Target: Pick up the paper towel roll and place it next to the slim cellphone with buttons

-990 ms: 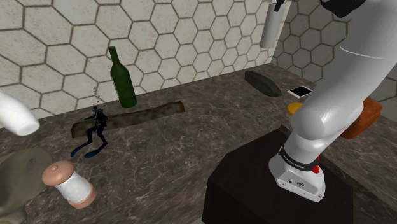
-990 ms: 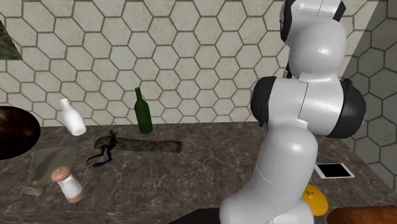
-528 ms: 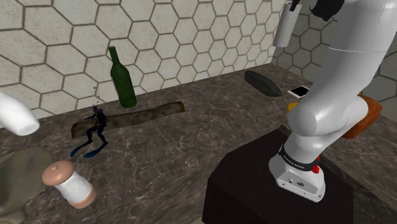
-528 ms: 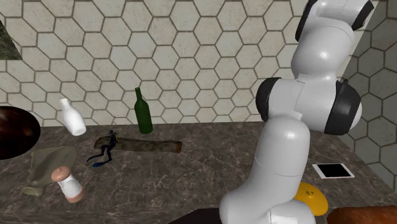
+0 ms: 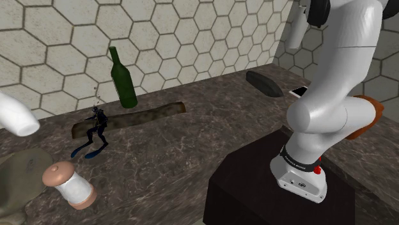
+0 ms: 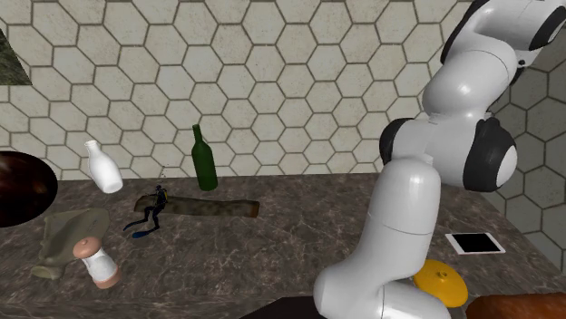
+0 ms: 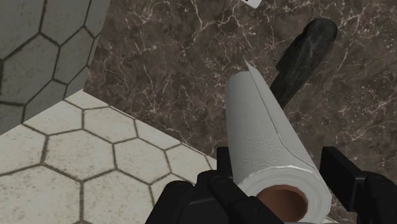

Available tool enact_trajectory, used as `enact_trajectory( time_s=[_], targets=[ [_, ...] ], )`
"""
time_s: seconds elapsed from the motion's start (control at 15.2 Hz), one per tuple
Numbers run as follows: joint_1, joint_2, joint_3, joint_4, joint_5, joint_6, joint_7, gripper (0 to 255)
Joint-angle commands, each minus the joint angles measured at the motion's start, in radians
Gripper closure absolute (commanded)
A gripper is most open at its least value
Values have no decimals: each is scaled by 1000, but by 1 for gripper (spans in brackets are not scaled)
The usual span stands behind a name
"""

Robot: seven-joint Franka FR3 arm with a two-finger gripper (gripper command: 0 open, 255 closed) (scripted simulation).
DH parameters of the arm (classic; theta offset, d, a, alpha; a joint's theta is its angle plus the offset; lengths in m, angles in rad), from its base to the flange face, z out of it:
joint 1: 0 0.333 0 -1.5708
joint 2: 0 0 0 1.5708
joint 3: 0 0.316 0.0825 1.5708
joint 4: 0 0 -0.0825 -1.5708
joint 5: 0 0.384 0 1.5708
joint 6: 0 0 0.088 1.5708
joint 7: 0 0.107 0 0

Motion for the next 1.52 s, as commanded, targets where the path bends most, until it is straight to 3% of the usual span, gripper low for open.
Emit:
enact_trajectory(
  time_s=[0.0,0.59,1.45],
  targets=[
    [21,-23,-3,-63,-16,43,-6,255],
    [97,-108,-6,-307,-76,213,-8,255],
    [142,-161,-1,-549,-108,411,-16,255]
  ],
)
